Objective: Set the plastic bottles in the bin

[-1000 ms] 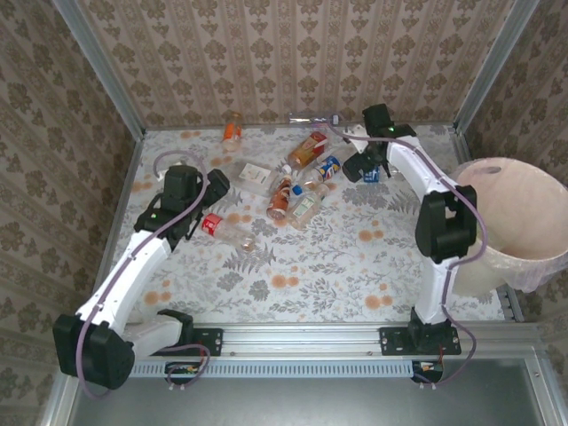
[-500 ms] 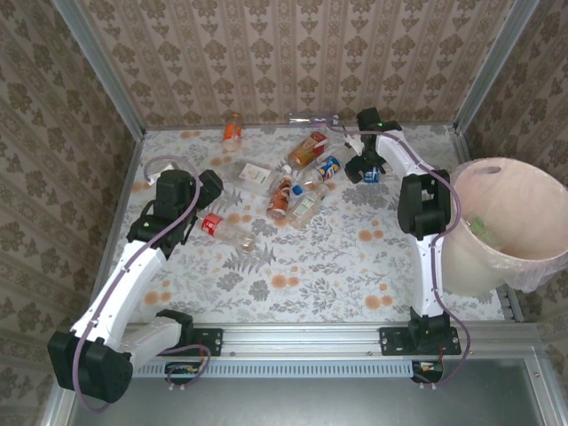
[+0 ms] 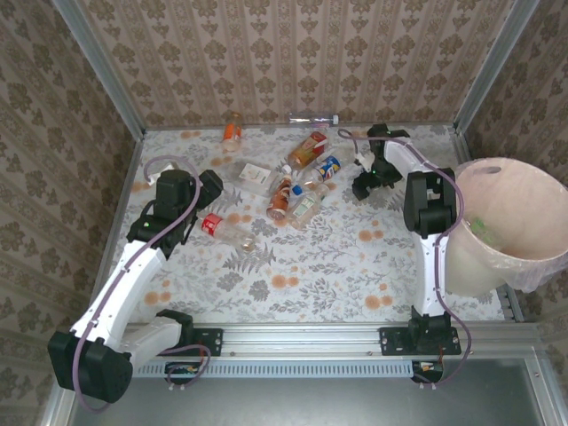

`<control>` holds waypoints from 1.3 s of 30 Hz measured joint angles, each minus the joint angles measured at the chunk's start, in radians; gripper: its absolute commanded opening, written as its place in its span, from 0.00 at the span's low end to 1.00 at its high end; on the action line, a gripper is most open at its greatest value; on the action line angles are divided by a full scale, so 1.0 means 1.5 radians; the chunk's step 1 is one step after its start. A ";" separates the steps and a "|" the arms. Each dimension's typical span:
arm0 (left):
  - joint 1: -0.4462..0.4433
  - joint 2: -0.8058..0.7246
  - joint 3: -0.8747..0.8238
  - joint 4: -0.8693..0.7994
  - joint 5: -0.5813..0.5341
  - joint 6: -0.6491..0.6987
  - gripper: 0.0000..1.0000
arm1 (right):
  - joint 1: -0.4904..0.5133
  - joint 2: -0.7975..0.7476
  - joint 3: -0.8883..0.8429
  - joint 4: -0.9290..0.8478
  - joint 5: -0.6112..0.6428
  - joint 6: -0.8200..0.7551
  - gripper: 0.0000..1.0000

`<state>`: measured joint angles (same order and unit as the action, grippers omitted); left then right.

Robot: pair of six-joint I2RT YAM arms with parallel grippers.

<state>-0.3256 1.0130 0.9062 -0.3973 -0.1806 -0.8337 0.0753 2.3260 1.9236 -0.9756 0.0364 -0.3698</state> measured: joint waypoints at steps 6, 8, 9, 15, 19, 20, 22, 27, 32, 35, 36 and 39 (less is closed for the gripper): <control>0.000 0.002 0.000 0.000 0.000 0.000 1.00 | 0.005 -0.034 -0.052 0.046 0.006 0.043 0.79; 0.000 0.002 0.000 0.000 0.000 0.000 1.00 | 0.008 -0.034 -0.059 0.060 0.009 0.059 0.74; 0.000 0.002 0.000 0.000 0.000 0.000 1.00 | 0.010 -0.034 -0.061 0.064 0.011 0.067 0.71; 0.000 0.002 -0.002 0.000 0.001 0.000 1.00 | 0.020 -0.063 -0.103 0.111 0.025 0.102 0.60; 0.000 0.001 -0.012 0.006 0.005 0.000 1.00 | 0.024 -0.112 -0.139 0.136 0.026 0.131 0.55; 0.000 0.001 -0.018 0.007 0.006 0.000 1.00 | 0.025 -0.130 -0.151 0.146 0.026 0.139 0.54; 0.000 0.001 -0.026 0.006 0.011 0.000 1.00 | 0.025 -0.169 -0.176 0.166 0.026 0.154 0.51; 0.000 0.003 -0.028 0.011 0.020 -0.001 1.00 | 0.028 -0.282 -0.255 0.229 0.023 0.195 0.49; 0.000 0.023 -0.028 0.022 0.031 -0.003 1.00 | 0.034 -0.372 -0.319 0.279 0.010 0.234 0.50; 0.000 0.034 -0.028 0.026 0.037 -0.005 1.00 | 0.044 -0.424 -0.349 0.296 -0.007 0.262 0.49; 0.000 0.036 -0.028 0.030 0.041 -0.005 1.00 | 0.048 -0.441 -0.358 0.302 -0.015 0.271 0.49; 0.000 0.036 -0.028 0.047 0.053 -0.005 1.00 | 0.058 -0.492 -0.383 0.313 -0.037 0.297 0.49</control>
<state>-0.3256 1.0672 0.8642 -0.3264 -0.1013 -0.8417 0.1623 1.5879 1.3491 -0.5064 -0.0189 0.0750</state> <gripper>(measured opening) 0.999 0.562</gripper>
